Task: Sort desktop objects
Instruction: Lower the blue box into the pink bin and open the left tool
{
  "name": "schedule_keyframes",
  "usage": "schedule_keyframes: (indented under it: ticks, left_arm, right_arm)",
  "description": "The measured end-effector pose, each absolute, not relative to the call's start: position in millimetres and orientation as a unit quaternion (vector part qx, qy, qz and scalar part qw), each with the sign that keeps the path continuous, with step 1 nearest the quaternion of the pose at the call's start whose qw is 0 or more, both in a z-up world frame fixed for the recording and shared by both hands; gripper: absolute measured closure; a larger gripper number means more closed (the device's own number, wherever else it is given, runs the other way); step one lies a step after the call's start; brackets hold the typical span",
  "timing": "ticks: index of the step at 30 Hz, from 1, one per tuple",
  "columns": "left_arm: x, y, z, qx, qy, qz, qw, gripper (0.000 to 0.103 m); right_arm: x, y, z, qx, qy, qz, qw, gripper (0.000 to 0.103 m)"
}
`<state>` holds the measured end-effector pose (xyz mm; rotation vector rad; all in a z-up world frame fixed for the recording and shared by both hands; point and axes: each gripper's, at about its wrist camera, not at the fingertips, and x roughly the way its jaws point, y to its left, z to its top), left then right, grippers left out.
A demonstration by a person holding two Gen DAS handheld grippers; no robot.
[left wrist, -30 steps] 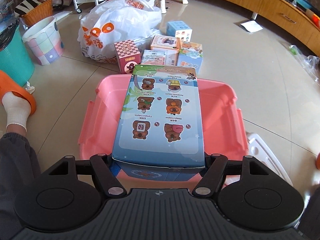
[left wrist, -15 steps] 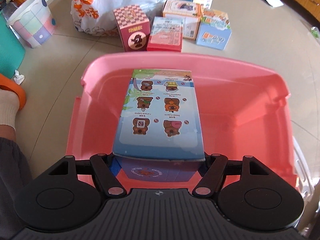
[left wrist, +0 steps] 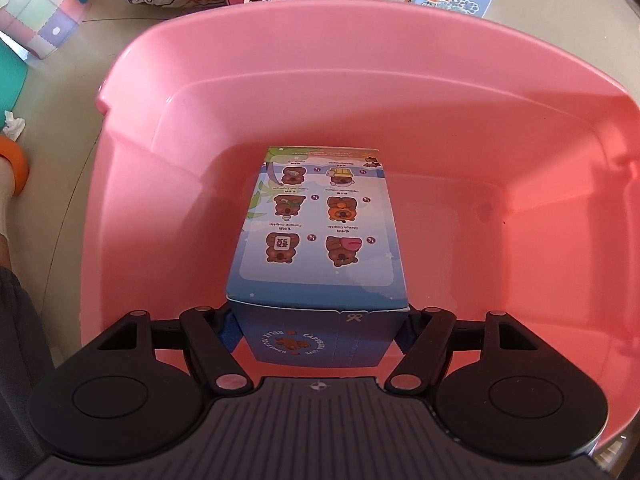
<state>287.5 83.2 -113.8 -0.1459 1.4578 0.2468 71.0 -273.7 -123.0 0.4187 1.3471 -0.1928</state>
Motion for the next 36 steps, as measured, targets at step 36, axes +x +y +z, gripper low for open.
schedule_keyframes:
  ticks: [36]
  left_arm:
    - [215,79,11,-0.082,0.573,0.076,0.812,0.003]
  right_arm:
    - [96,-254,-57,0.108,0.549,0.058,0.827,0.000]
